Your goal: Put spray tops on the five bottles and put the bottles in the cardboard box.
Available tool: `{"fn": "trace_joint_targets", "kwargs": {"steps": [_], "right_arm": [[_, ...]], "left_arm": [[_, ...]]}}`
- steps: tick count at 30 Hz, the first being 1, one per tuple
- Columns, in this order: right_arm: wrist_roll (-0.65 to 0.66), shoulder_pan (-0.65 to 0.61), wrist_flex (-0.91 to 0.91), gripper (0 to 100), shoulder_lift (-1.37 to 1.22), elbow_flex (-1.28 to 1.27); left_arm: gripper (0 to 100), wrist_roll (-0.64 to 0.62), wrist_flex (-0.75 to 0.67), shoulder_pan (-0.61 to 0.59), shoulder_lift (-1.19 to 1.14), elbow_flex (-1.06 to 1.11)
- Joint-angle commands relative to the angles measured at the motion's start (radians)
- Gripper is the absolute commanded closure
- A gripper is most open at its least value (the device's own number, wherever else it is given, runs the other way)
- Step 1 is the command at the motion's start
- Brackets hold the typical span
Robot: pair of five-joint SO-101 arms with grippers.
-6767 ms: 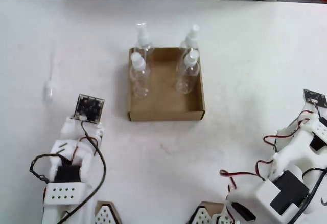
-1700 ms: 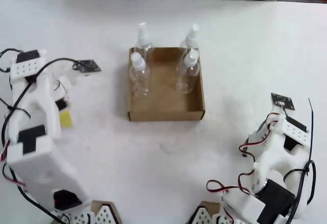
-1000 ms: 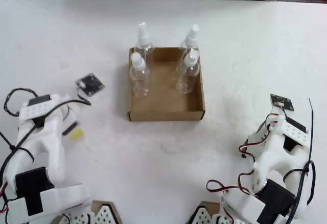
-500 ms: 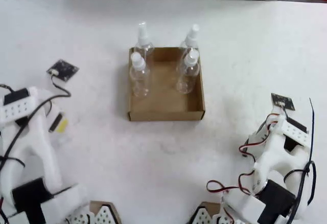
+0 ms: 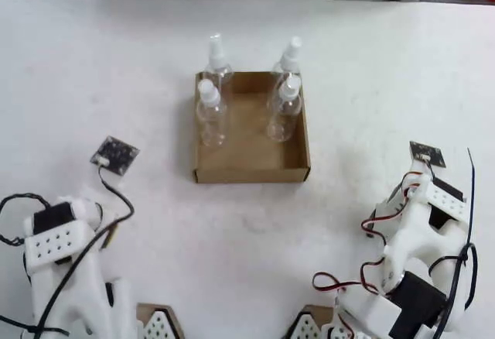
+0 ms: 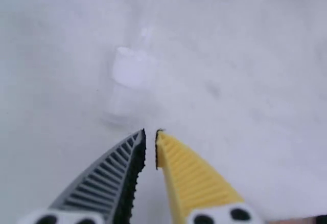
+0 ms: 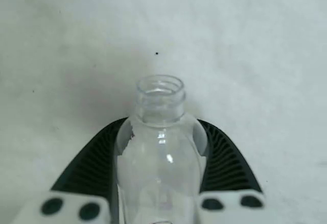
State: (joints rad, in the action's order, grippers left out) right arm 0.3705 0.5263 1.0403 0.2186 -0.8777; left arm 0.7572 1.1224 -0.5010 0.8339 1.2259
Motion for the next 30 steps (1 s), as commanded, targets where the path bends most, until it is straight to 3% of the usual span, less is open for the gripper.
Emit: {"fn": "trace_joint_targets", "kwargs": {"steps": [1, 9, 17, 24, 30], "right_arm": [[-0.003, -0.005, -0.008, 98.2, 0.033, 0.005], [-0.003, -0.002, -0.005, 98.2, 0.033, 0.003], [-0.003, 0.016, -0.005, 98.2, 0.033, 0.003], [-0.003, 0.016, -0.007, 98.2, 0.033, 0.003], [-0.003, 0.018, -0.007, 98.2, 0.033, 0.003]], "left_arm": [[95, -0.078, -0.06, 0.018, 0.028, 0.038], [95, -0.186, -0.123, 0.015, -0.056, 0.012], [95, -0.241, -0.094, -0.012, -0.552, -0.288], [95, -0.382, -0.124, -0.03, -0.739, -0.505], [95, -0.396, -0.043, -0.054, -0.951, -0.747]]}}
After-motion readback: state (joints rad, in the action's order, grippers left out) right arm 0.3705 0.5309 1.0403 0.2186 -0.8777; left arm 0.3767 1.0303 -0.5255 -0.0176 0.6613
